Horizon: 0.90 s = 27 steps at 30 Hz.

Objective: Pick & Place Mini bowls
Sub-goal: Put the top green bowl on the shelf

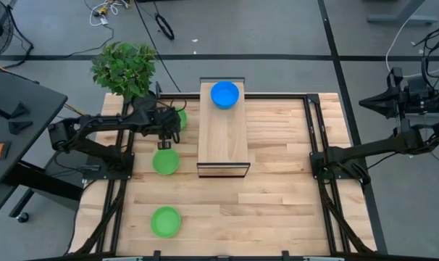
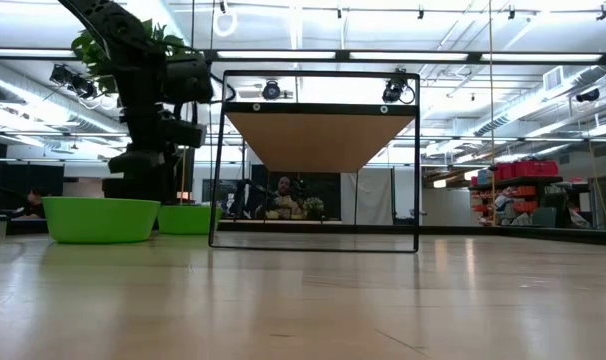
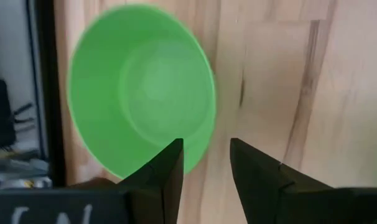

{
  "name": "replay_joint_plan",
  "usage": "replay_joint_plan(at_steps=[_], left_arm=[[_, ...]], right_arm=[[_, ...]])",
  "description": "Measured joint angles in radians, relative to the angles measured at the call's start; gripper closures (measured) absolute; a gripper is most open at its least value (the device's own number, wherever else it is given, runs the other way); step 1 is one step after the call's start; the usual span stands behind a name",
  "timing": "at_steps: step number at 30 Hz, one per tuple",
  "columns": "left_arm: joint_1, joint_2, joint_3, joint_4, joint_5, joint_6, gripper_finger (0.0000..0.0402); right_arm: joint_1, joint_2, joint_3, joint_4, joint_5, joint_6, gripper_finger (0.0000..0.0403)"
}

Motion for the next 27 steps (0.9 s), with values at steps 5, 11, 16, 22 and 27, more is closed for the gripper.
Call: replay_joint_plan(at_steps=[5, 11, 16, 22, 27], left_arm=[[0.008, 0.0, 0.027, 0.0, 0.043, 0.06, 0.0264], [0.011, 0.0, 0.028, -0.016, 0.085, 0.083, 0.0264], [0.044, 0.001, 0.028, -0.014, 0.104, 0.085, 0.0264], [0.068, 0.044, 0.028, -0.009, 0.108, 0.095, 0.0264], [0.067, 0.066, 0.028, -0.002, 0.112, 0.1, 0.0264]], right_arm=[[0.0, 0.0, 0.0, 0.0, 0.0, 0.0, 0.0396], [0.0, 0.0, 0.0, 0.0, 0.0, 0.0, 0.0396], [0.0, 0.0, 0.0, 0.0, 0.0, 0.0, 0.0396], [0.0, 0.0, 0.0, 0.0, 0.0, 0.0, 0.0396], [0.0, 0.0, 0.0, 0.0, 0.0, 0.0, 0.0396]])
